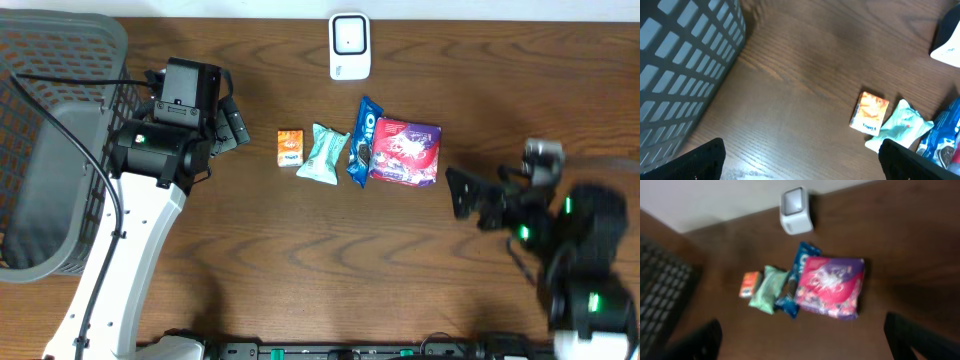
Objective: Scan the item barcode
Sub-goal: 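Reach the right gripper forward and grasp the purple pack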
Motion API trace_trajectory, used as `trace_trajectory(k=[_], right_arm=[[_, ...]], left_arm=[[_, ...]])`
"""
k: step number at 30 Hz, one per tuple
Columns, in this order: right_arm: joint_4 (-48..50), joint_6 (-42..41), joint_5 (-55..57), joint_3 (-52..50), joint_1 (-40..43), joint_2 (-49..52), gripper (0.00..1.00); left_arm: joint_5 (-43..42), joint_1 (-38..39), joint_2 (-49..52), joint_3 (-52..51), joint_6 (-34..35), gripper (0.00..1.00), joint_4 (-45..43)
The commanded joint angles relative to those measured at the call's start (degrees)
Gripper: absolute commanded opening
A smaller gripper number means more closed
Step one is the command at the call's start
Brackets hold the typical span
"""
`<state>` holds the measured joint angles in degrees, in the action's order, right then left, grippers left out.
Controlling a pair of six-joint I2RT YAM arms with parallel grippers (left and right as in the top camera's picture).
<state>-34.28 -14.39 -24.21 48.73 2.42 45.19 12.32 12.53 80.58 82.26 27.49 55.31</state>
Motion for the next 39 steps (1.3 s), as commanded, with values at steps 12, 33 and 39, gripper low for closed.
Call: trace_trajectory(k=[12, 33, 39], right_arm=[[-1.16, 1.22, -2.03, 15.98, 2.25, 44.94, 0.86], [9.35, 4.63, -21.38, 17.49, 6.27, 68.72, 0.05], [-4.96, 6.01, -6.36, 28.65, 7.17, 65.18, 0.01]], left_arm=[[0.11, -0.15, 0.17, 0.04, 0.9, 0.98, 0.15], [0.11, -0.15, 0.17, 0.04, 0.9, 0.98, 0.15], [0.11, -0.15, 0.17, 0.04, 0.9, 0.98, 0.15]])
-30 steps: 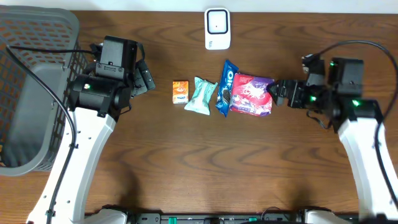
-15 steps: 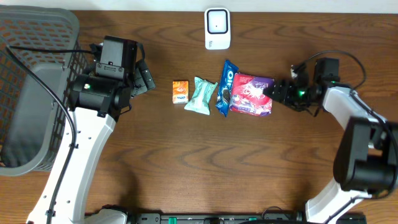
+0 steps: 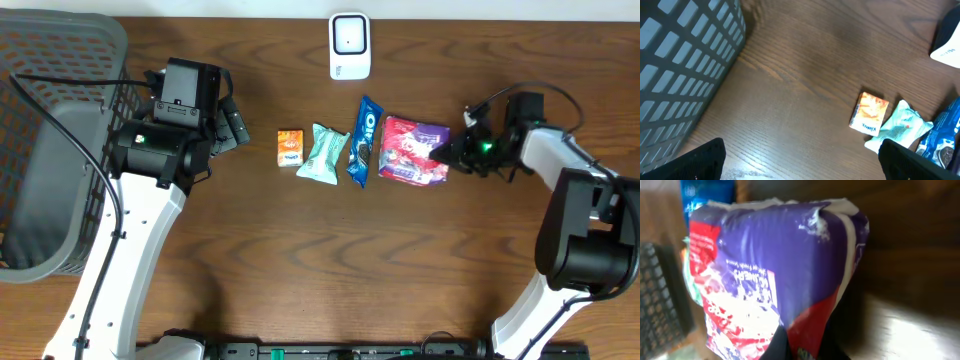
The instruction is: Scan the item barcode
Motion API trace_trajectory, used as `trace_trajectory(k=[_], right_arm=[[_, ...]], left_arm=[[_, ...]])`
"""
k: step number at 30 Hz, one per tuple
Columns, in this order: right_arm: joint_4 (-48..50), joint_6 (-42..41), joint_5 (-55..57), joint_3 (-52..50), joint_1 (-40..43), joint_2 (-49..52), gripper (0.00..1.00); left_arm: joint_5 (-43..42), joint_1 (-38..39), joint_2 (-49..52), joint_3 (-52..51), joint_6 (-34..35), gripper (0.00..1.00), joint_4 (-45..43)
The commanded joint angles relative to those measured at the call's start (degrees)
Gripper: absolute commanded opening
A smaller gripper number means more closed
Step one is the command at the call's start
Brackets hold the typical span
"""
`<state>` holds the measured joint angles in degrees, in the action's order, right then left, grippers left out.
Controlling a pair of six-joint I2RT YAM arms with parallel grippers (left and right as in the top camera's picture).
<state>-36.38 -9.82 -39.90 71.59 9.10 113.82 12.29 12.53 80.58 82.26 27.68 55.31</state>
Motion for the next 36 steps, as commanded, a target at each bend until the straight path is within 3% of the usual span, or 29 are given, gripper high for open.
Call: trace_trajectory(k=[1, 5, 10, 12, 16, 20, 28, 31, 33, 36], right_arm=[[-5.97, 1.57, 15.32, 8.26, 0.0, -3.96, 0.01], [-14.19, 0.07, 38.34, 15.5, -3.17, -4.44, 0.01], [-16.81, -7.63, 70.14, 16.81, -8.61, -4.31, 0.01], [-16.72, -8.63, 79.49, 16.79, -10.8, -4.0, 0.01], [-16.04, -8.61, 87.91, 16.79, -14.95, -3.54, 0.01], [-15.41, -8.59, 90.82, 16.79, -18.62, -1.97, 0.01], [-14.43, -8.57, 82.86, 16.79, -26.14, 5.97, 0.03], [-12.35, -8.59, 74.86, 16.96, -29.73, 6.8, 0.18], [-12.0, -8.59, 70.55, 18.36, -30.93, 6.45, 0.35], [-13.7, -8.55, 63.65, 23.85, -31.26, 6.05, 0.37]], left_arm=[[0.13, -0.15, 0.17, 0.04, 0.7, 0.98, 0.15], [0.13, -0.15, 0.17, 0.04, 0.7, 0.98, 0.15], [0.13, -0.15, 0.17, 0.04, 0.7, 0.98, 0.15], [0.13, -0.15, 0.17, 0.04, 0.7, 0.98, 0.15], [0.13, -0.15, 0.17, 0.04, 0.7, 0.98, 0.15], [0.13, -0.15, 0.17, 0.04, 0.7, 0.98, 0.17], [0.13, -0.15, 0.17, 0.04, 0.7, 0.98, 0.15], [0.13, -0.15, 0.17, 0.04, 0.7, 0.98, 0.15], [0.13, -0.15, 0.17, 0.04, 0.7, 0.98, 0.15], [0.13, -0.15, 0.17, 0.04, 0.7, 0.98, 0.15]])
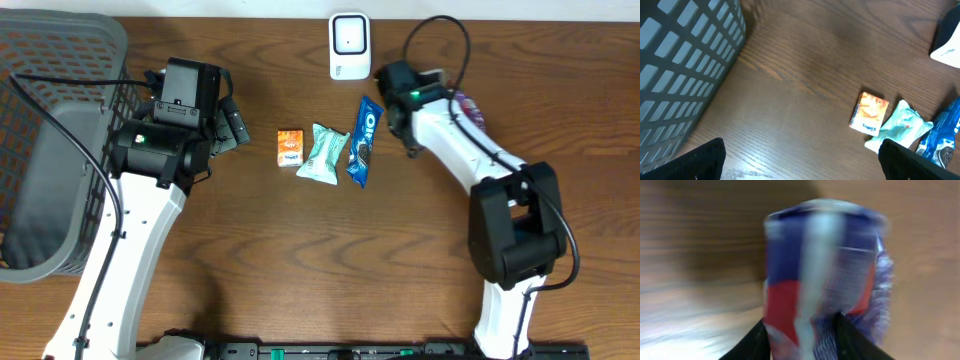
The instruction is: Scan the item barcode
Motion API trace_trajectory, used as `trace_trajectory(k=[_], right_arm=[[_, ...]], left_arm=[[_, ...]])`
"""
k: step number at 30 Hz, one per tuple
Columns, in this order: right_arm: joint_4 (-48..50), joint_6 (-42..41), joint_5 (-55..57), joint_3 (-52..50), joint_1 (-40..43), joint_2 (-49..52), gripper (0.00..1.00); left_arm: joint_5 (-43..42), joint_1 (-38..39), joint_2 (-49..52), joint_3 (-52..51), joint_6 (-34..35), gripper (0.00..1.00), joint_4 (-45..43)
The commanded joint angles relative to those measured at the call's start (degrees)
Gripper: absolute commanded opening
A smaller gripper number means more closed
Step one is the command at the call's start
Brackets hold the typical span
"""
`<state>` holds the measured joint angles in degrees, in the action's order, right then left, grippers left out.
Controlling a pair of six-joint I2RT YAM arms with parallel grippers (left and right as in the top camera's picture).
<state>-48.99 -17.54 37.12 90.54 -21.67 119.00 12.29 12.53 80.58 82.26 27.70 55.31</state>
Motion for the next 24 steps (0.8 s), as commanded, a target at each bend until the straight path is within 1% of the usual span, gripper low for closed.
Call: trace_trajectory(k=[1, 4, 5, 8, 9, 10, 12, 14, 16, 18, 20, 22, 24], right_arm=[[-1.86, -0.68, -15.08, 6.67, -0.22, 0.72, 0.38], [-6.01, 0.04, -21.33, 14.95, 1.7, 0.63, 0.47], [-8.52, 0.66, -24.0, 19.21, 3.26, 0.63, 0.53], [-13.57, 3.13, -26.77, 25.42, 6.69, 0.63, 0.63], [-15.12, 3.48, -26.75, 26.64, 7.74, 0.63, 0.66], [-16.48, 4.0, -26.75, 27.43, 8.87, 0.63, 0.72], [-18.93, 5.7, -26.8, 27.8, 11.61, 0.63, 0.79], [-21.09, 6.49, -27.41, 27.61, 14.4, 0.87, 0.81], [-22.1, 8.26, -31.26, 26.91, 17.51, 1.07, 0.83], [-21.73, 11.37, -39.21, 25.42, 20.76, 1.18, 0.85], [-20.41, 15.19, -49.77, 22.95, 24.52, 1.29, 0.85], [-18.12, 17.09, -57.37, 19.78, 27.56, 1.4, 0.84], [-15.56, 18.1, -62.14, 16.68, 29.57, 1.42, 0.82]], left_arm=[[0.13, -0.15, 0.17, 0.04, 0.68, 0.98, 0.15], [0.13, -0.15, 0.17, 0.04, 0.68, 0.98, 0.15], [0.13, -0.15, 0.17, 0.04, 0.68, 0.98, 0.15], [0.13, -0.15, 0.17, 0.04, 0.68, 0.98, 0.15], [0.13, -0.15, 0.17, 0.04, 0.68, 0.98, 0.15], [0.13, -0.15, 0.17, 0.04, 0.68, 0.98, 0.15], [0.13, -0.15, 0.17, 0.04, 0.68, 0.98, 0.15], [0.13, -0.15, 0.17, 0.04, 0.68, 0.98, 0.15], [0.13, -0.15, 0.17, 0.04, 0.68, 0.98, 0.15], [0.13, -0.15, 0.17, 0.04, 0.68, 0.98, 0.15], [0.13, -0.15, 0.17, 0.04, 0.68, 0.98, 0.15], [0.13, -0.15, 0.17, 0.04, 0.68, 0.98, 0.15], [0.13, -0.15, 0.17, 0.04, 0.68, 0.98, 0.15]])
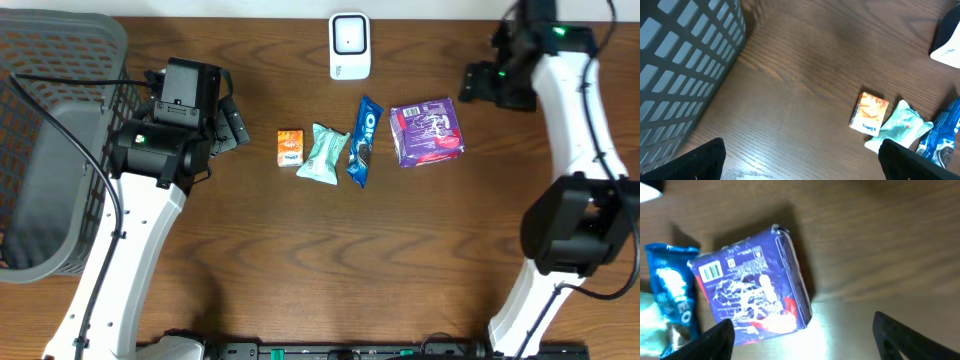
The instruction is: Scan the item barcode
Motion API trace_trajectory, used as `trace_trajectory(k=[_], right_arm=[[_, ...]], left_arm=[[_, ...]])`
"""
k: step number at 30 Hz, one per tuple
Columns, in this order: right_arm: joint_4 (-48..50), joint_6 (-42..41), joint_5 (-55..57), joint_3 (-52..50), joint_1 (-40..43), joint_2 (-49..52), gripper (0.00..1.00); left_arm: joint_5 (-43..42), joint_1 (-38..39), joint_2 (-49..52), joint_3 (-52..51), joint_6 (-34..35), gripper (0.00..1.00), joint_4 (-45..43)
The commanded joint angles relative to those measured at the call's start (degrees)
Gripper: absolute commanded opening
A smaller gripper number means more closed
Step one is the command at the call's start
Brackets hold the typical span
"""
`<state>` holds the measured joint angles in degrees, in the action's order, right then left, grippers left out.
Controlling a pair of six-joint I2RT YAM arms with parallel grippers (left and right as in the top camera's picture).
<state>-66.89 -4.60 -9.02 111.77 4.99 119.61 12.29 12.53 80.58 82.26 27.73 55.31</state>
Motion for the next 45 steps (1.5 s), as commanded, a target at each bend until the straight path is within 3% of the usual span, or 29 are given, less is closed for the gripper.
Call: trace_trajectory(k=[1, 5, 10, 13, 15, 19, 22, 23, 31, 35, 40, 45], right_arm=[[4.33, 5.14, -18.62, -6.75, 3.89, 0.81, 0.82], [12.96, 5.11, -27.36, -15.98, 5.99, 0.83, 0.81], [20.33, 4.63, -27.78, -24.41, 6.05, 0.83, 0.73], [23.82, 4.63, -27.8, -28.46, 6.05, 0.85, 0.56], [26.29, 4.33, -28.17, -30.47, 6.03, 0.85, 0.51], [30.45, 4.2, -29.09, -33.77, 5.95, 1.01, 0.32], [31.3, 4.24, -29.07, -34.75, 5.73, 1.09, 0.04], [31.1, 4.24, -29.11, -34.73, 5.73, 1.09, 0.01], [24.44, 4.2, -24.94, -28.33, 5.66, -2.69, 0.01], [21.2, 1.18, -10.8, -24.04, 3.98, -8.09, 0.01], [20.33, -2.71, 18.01, -22.84, -1.9, -15.91, 0.01], [19.12, -4.2, 47.04, -23.56, -9.86, -15.85, 0.01]], left_arm=[[0.13, -0.15, 0.17, 0.04, 0.66, 0.98, 0.13], [0.13, -0.15, 0.17, 0.04, 0.66, 0.98, 0.15], [0.13, -0.15, 0.17, 0.04, 0.66, 0.98, 0.15], [0.15, -0.15, 0.17, 0.04, 0.66, 0.98, 0.15], [0.13, -0.15, 0.17, 0.04, 0.66, 0.98, 0.15], [0.13, -0.15, 0.17, 0.04, 0.66, 0.98, 0.15], [0.13, -0.15, 0.17, 0.04, 0.66, 0.98, 0.15], [0.13, -0.15, 0.17, 0.04, 0.66, 0.98, 0.15], [0.13, -0.15, 0.17, 0.04, 0.66, 0.98, 0.15], [0.13, -0.15, 0.17, 0.04, 0.66, 0.98, 0.15], [0.13, -0.15, 0.17, 0.04, 0.66, 0.98, 0.15], [0.13, -0.15, 0.17, 0.04, 0.66, 0.98, 0.15]])
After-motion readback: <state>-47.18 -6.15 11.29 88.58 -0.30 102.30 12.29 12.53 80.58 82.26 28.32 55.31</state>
